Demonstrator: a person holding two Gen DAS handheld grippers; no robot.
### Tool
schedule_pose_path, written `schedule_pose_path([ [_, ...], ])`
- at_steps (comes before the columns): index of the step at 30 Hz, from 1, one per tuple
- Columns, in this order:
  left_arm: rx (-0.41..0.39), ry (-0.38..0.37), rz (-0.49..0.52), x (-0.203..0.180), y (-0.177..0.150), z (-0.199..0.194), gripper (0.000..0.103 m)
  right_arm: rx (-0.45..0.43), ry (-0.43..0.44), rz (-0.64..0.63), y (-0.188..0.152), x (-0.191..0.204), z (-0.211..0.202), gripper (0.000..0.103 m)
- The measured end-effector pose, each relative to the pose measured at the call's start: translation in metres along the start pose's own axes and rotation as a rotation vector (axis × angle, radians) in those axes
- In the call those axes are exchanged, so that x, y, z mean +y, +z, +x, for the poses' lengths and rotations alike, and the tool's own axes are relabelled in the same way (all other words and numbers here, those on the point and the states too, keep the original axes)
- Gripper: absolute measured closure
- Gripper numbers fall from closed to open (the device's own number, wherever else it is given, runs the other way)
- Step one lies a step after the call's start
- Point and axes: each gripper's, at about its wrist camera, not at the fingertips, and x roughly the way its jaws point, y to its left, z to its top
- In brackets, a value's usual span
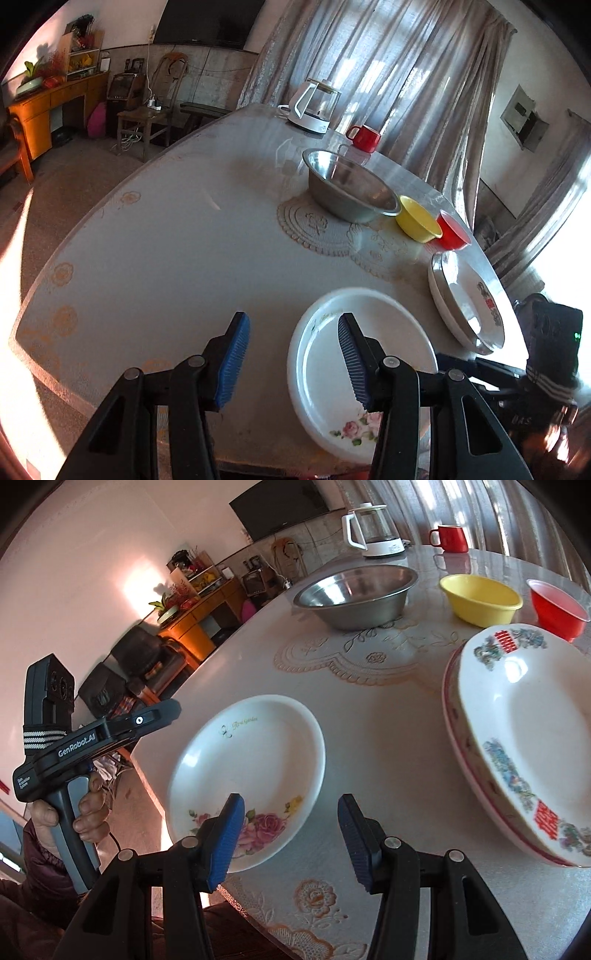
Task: Organize plates and bowls
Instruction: 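Move both grippers to the pink-rose plate and grasp its rim, then lift the pink-rose plate and carry it over the plate stack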
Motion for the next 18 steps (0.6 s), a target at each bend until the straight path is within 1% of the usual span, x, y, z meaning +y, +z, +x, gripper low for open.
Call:
schedule_pose_path([
  [2, 0.015, -0.009, 0.007, 0.001, -0.007, 0.003, 0.056, 0.005, -0.010, -0.008, 0.001, 0.001, 0.005, 0.051],
  [3, 0.023, -0.011, 0.008, 0.001, -0.010, 0.004, 0.056, 0.008, -0.015, -0.016, 0.000, 0.002, 0.006, 0.056],
  [6, 0.049, -0.013, 0.006, 0.000, -0.016, 0.012, 0.060, 0.015, -0.029, -0.036, -0.001, 0.004, 0.009, 0.060],
  [9, 0.068, -0.014, 0.018, -0.002, -0.021, 0.017, 0.066, 0.025, -0.033, -0.037, -0.003, 0.003, 0.012, 0.060],
  [11, 0.079, -0.020, 0.029, -0.005, -0.023, 0.020, 0.067, 0.026, -0.033, -0.034, -0.003, 0.001, 0.013, 0.061],
  [13, 0.093, -0.024, 0.034, -0.007, -0.026, 0.023, 0.071, 0.028, -0.029, -0.030, -0.002, 0.000, 0.014, 0.061],
  [14, 0.099, -0.029, 0.036, -0.008, -0.027, 0.025, 0.075, 0.028, -0.027, -0.029, -0.002, 0.000, 0.015, 0.061],
  [18, 0.096, -0.010, 0.065, -0.014, -0.032, 0.027, 0.076, 0.033, -0.020, -0.035, -0.002, 0.002, 0.016, 0.061],
])
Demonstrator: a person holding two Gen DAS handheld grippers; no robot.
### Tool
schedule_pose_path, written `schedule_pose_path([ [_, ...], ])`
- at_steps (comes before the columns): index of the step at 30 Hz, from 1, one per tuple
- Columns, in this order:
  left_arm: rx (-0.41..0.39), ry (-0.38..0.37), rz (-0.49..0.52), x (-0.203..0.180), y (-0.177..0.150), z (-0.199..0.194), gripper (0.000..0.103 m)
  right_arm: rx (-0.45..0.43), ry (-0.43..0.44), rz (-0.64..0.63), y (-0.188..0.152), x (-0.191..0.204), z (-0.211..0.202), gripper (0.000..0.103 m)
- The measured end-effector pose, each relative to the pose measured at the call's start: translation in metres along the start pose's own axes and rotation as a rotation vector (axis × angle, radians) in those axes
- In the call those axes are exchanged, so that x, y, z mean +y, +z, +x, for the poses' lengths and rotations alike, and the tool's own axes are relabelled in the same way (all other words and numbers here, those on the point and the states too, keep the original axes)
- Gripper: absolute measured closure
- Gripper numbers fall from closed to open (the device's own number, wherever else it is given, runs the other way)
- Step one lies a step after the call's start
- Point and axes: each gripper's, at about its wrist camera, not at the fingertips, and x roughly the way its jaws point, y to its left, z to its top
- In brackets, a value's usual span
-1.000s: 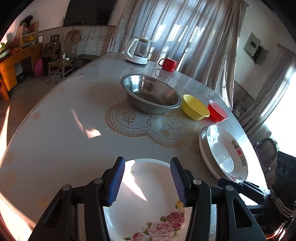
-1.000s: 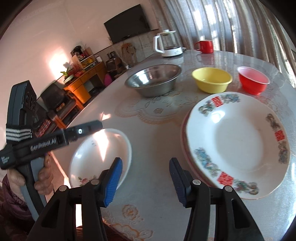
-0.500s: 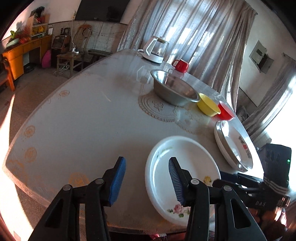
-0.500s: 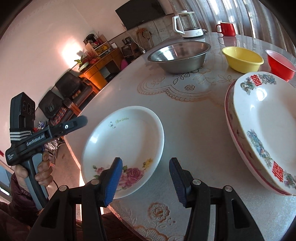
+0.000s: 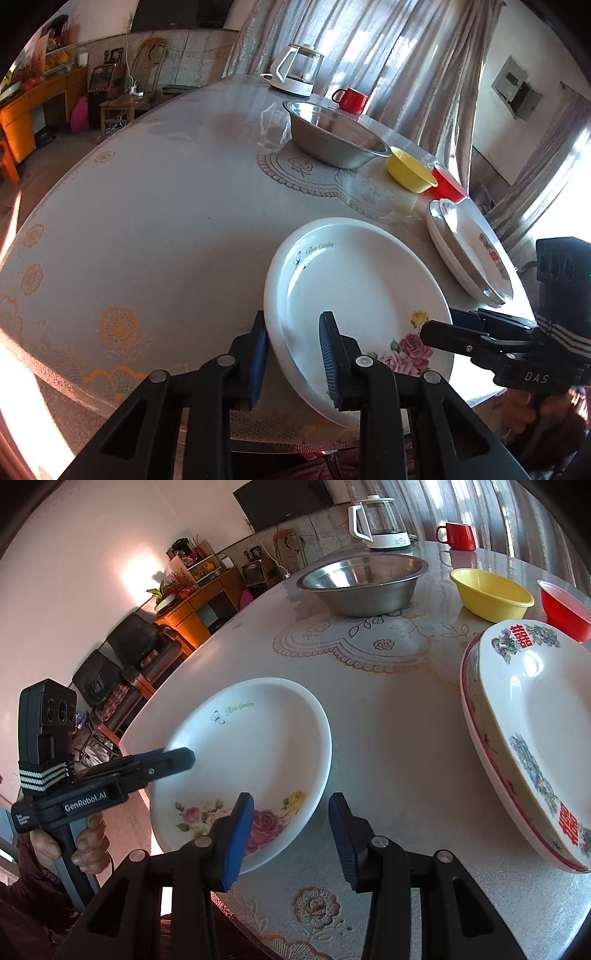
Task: Organize plates and bowls
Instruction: 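Lift the pink-rose plate and carry it over the plate stack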
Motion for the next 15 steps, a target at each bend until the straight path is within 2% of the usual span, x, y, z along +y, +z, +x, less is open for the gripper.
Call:
schedule_pose_path([
  [4, -0.005, 0.010, 0.014, -0.002, -0.001, 0.000, 0.076, 0.002, -0.016, -0.035, 0.000, 0.007, 0.003, 0.065],
  [10, -0.057, 0.025, 0.111, -0.021, 0.002, -0.008, 0.076, -0.012, -0.071, -0.047, -0.001, 0.006, -0.001, 0.069],
  [15, -0.053, 0.007, 0.112, -0.024, 0.004, -0.005, 0.076, -0.032, -0.084, -0.048, -0.002, 0.003, -0.008, 0.070],
])
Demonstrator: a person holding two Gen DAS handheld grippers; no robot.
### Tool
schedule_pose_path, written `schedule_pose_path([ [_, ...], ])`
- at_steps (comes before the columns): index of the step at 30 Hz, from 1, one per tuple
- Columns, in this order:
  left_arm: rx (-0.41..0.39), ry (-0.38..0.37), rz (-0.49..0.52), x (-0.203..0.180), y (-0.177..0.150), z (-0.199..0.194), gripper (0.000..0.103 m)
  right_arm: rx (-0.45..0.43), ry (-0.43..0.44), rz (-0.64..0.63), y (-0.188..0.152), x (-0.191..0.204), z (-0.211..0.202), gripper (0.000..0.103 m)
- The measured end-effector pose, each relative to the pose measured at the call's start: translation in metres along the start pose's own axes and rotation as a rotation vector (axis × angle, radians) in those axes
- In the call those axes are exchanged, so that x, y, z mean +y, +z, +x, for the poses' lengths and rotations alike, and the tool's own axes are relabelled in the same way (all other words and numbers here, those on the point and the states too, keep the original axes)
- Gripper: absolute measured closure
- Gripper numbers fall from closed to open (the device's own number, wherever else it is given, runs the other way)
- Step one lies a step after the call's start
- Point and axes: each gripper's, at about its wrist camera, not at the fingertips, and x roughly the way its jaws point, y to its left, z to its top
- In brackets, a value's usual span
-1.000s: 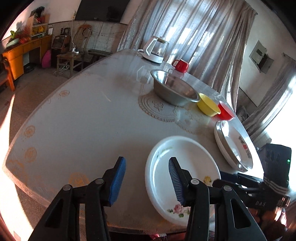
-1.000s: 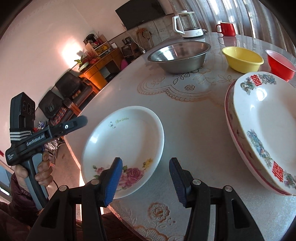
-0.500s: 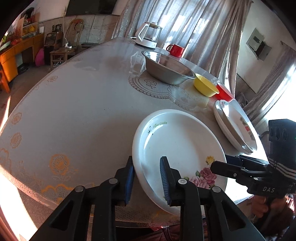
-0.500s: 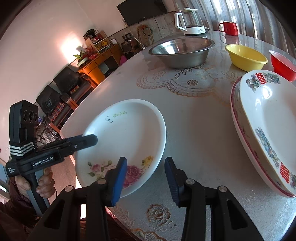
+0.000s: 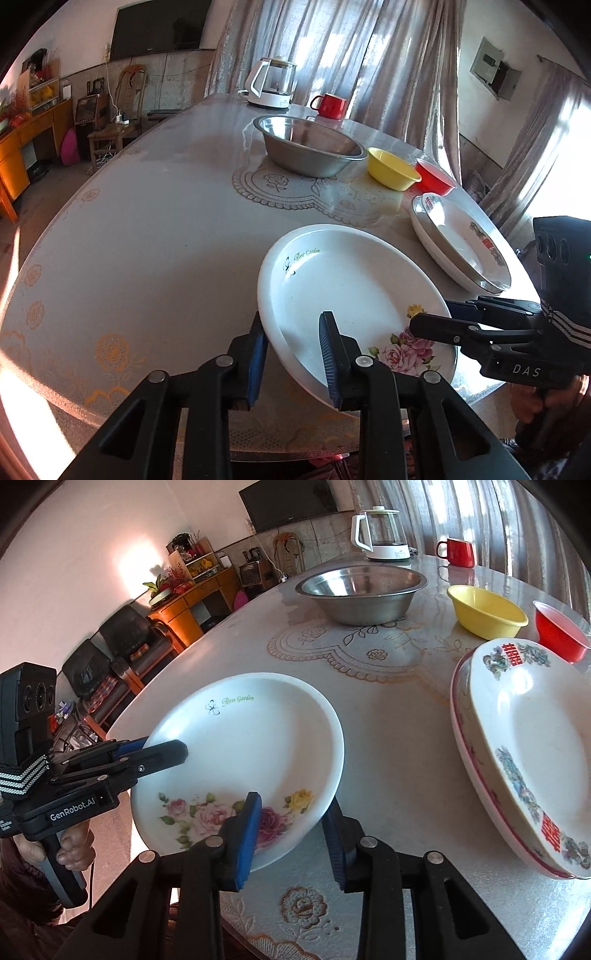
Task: Organize plates and bowls
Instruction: 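Lift the pink-rose plate and carry it over the plate stack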
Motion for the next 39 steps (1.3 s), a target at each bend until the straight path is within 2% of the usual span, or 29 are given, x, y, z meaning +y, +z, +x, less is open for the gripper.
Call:
schedule_pose_path([
  [10, -0.046, -0.035, 0.048, -0.019, 0.015, -0.006, 0.074, -0.071, -0.021, 0.017, 0.004, -0.006, -0.026, 0.070],
  [23, -0.089, -0.127, 0.209, -0.091, 0.062, 0.014, 0.074, -0.179, -0.119, 0.143, -0.002, -0.051, -0.077, 0.070],
  [28, -0.064, -0.183, 0.255, -0.122, 0.077, 0.033, 0.073, -0.220, -0.178, 0.209, -0.006, -0.079, -0.097, 0.070],
  [34, -0.010, -0.240, 0.264, -0.151, 0.089, 0.063, 0.073, -0.256, -0.254, 0.280, -0.009, -0.110, -0.118, 0.070],
  [39, 0.045, -0.253, 0.278, -0.171, 0.093, 0.089, 0.072, -0.249, -0.303, 0.323, -0.012, -0.131, -0.121, 0.070],
])
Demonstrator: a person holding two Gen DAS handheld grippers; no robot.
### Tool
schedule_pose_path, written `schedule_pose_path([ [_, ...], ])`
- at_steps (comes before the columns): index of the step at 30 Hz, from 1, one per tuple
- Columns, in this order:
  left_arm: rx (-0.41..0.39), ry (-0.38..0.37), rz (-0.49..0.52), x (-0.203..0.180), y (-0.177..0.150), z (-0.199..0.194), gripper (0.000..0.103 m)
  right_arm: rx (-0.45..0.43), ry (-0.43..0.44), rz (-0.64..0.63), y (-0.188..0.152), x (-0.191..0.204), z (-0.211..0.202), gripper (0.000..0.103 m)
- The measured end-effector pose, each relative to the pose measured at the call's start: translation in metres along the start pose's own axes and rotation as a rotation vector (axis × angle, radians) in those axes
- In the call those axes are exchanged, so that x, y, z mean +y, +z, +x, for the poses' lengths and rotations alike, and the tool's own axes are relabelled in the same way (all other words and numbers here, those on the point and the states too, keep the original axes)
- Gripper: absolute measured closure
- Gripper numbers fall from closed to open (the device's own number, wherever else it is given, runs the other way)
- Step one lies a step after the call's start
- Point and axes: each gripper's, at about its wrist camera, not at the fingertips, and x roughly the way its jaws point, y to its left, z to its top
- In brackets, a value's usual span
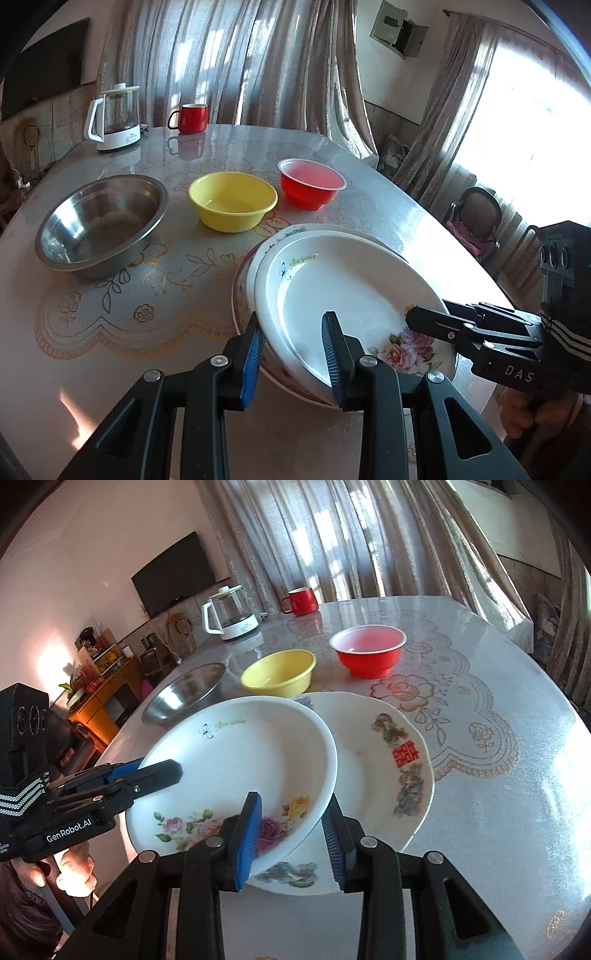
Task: Organize plates and bowls
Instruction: 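Lift the pink-rose plate and carry it over the plate stack, then lower the pink-rose plate onto the stack and open both grippers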
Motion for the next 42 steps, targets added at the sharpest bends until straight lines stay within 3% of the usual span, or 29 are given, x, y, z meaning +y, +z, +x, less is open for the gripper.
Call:
schedule_pose_path([
  [16, 0.076, -0.001, -0.012, -0.009, 0.002, 0.034, 0.066, 0.009, -0.099, 0.042, 0.005, -0.024, 0.022, 0.069],
  [30, 0.070, -0.009, -0.007, -0.014, -0.004, 0.030, 0.063, 0.002, -0.159, 0.032, 0.004, -0.024, 0.021, 0.068],
  [36, 0.065, -0.007, -0.004, -0.015, -0.006, 0.026, 0.062, -0.005, -0.146, 0.029, 0.006, -0.023, 0.018, 0.068],
  [42, 0.057, 0.005, -0.002, -0.012, -0.008, 0.023, 0.061, -0.065, -0.156, 0.060, 0.013, -0.027, 0.007, 0.068],
])
